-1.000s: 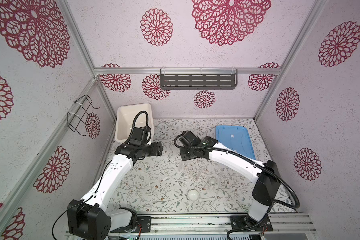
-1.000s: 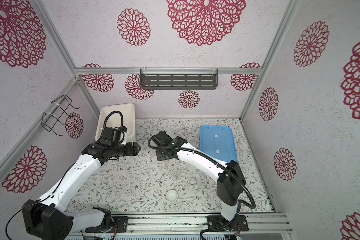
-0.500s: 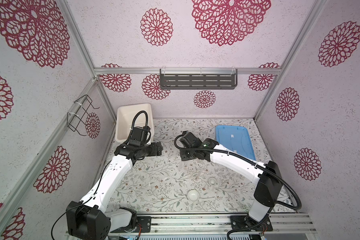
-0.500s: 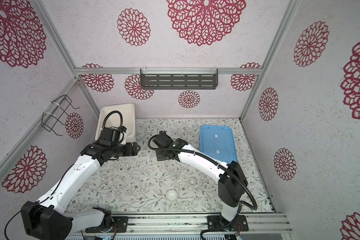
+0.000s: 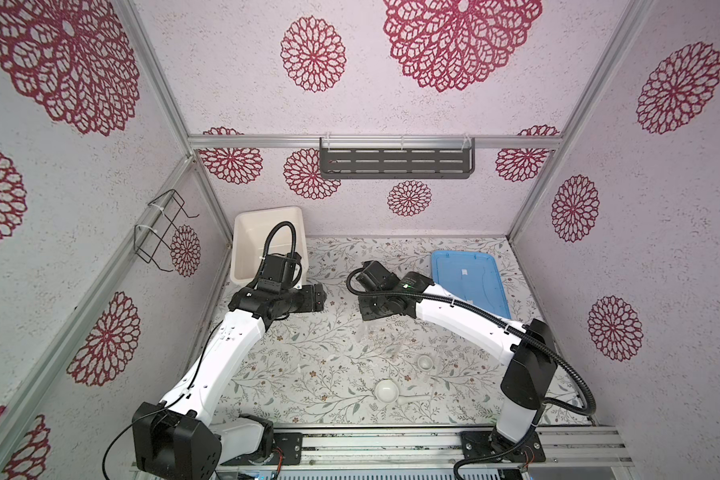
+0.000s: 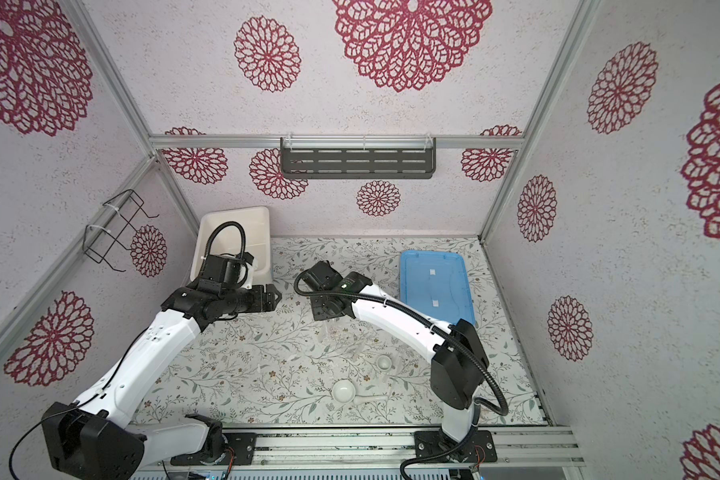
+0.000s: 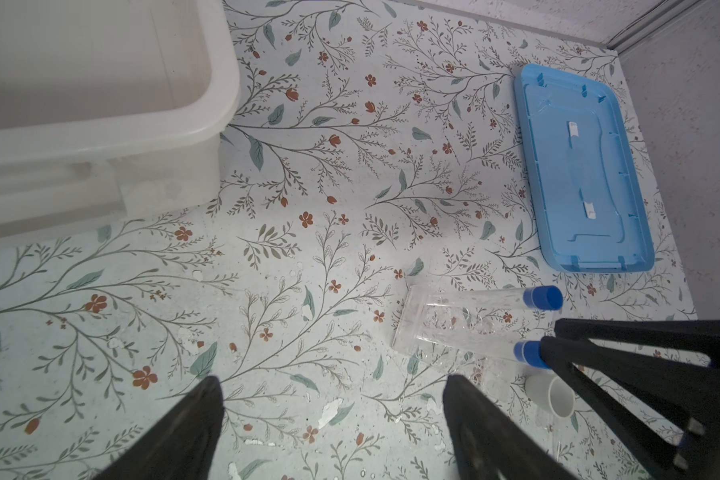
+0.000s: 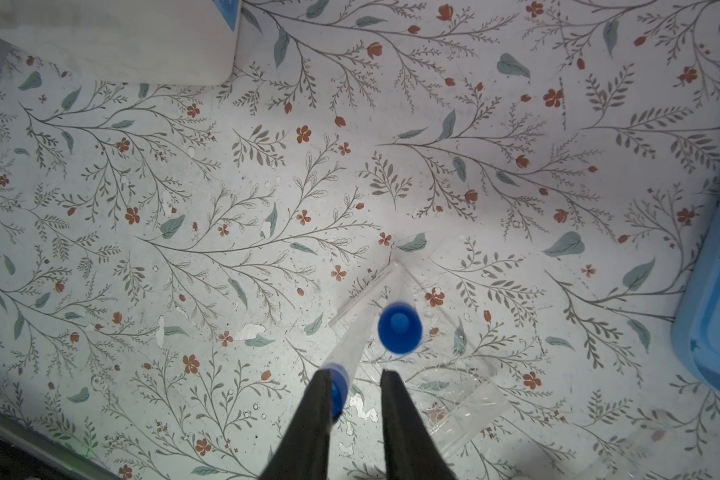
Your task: Organize the chemistry lab equipment
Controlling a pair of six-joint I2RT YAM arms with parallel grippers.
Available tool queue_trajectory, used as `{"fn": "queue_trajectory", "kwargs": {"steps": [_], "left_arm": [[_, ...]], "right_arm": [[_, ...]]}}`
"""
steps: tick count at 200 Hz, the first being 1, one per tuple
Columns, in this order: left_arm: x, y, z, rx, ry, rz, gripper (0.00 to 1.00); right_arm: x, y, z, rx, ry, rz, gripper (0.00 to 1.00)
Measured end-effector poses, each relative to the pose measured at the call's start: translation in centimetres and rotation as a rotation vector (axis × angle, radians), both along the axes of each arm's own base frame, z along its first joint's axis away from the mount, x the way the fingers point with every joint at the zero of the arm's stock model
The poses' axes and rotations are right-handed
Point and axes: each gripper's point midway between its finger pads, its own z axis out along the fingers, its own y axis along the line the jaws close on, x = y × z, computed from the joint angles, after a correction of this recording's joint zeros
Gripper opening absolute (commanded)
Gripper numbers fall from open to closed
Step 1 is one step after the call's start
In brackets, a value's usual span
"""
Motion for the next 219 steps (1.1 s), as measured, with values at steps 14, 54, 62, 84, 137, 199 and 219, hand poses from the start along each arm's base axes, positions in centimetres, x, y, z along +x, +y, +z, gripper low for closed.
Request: {"fn": "queue_trajectory", "kwargs": {"steps": [14,54,62,84,137,199,219], "left_arm": [[0.0,0.0,0.0,-0.001,0.000,0.000,0.87],[0.0,-0.1,0.0,-0.007,0.002,0.002,0.87],[0.0,-0.1,0.0,-0.010,0.002,0.003,0.86],[0.0,-0.3,0.1,-0.024,0.002,0.003,0.86],[0.0,-0.5,0.2,-0.037,0.006,0.000,0.87],[0.0,-0.4,0.2,-0.037,0.006,0.005,0.87],[0.0,-0.4,0.2,-0.037,0.007,0.007,0.87]], "right_arm": [[-0.1,-0.2,0.0,-0.013,0.004,0.002,0.30],[-0.4,-0.8,0.1,-0.039,0.015,-0.001,0.33],[-0.4,-0.9,0.3,-0.042,0.016,-0.001,0.34],[-0.4,-1.0,0.8,-0.043,0.011,-0.003,0.35],[0.0,-0.9,2.3,-0.033,-0.030,0.005,0.45],[-3.3,-7.0,4.7,-0.022,-0.281,0.168,0.68],[-4.4,-8.5,5.1,0.014,-0.382,0.244,0.99]]}}
